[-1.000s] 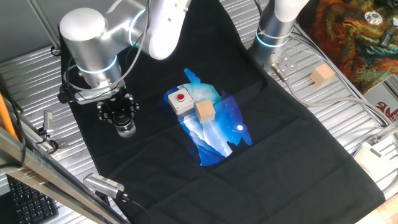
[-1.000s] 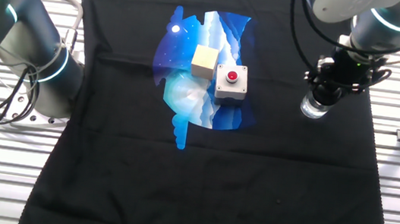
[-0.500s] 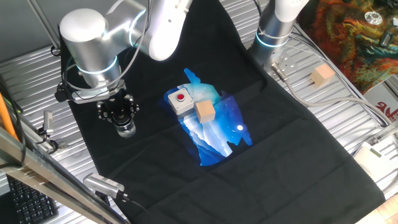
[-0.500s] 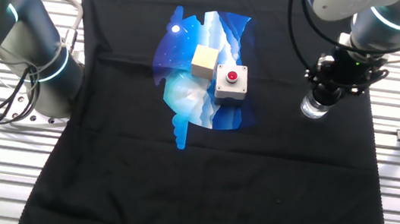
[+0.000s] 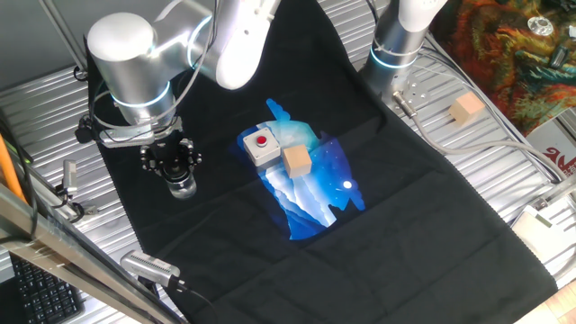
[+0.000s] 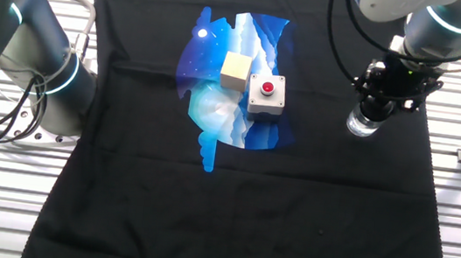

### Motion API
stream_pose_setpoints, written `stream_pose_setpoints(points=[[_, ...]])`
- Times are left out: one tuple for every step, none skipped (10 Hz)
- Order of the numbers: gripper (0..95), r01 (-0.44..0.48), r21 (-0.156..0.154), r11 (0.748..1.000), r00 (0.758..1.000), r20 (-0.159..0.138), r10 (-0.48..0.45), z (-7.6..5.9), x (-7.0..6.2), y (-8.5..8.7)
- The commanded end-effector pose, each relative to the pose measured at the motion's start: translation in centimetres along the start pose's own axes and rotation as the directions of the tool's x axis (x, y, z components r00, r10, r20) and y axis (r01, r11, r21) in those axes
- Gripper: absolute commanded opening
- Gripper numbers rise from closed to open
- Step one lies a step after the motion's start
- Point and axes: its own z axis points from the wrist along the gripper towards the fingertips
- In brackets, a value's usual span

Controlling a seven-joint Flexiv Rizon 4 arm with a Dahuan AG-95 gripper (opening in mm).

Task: Screw the lid onto the jar

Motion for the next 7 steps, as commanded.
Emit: stream_pose_setpoints(points=[[0.0, -0.049, 0.002, 0.999, 0.999, 0.002, 0.049, -0.01, 0.00, 0.00], [0.0, -0.070, 0.003, 0.998, 0.998, 0.005, 0.070, -0.01, 0.00, 0.00], [0.0, -0.096, 0.003, 0.995, 0.995, 0.004, 0.096, -0.01, 0.00, 0.00], [0.0, -0.118, 0.003, 0.993, 0.993, 0.004, 0.118, -0.01, 0.00, 0.00], [0.0, -0.140, 0.002, 0.990, 0.990, 0.006, 0.140, -0.01, 0.00, 0.00], [0.0, -0.163, 0.001, 0.987, 0.987, 0.008, 0.163, -0.01, 0.00, 0.00], [0.0, -0.178, 0.000, 0.984, 0.984, 0.008, 0.178, -0.01, 0.00, 0.00]])
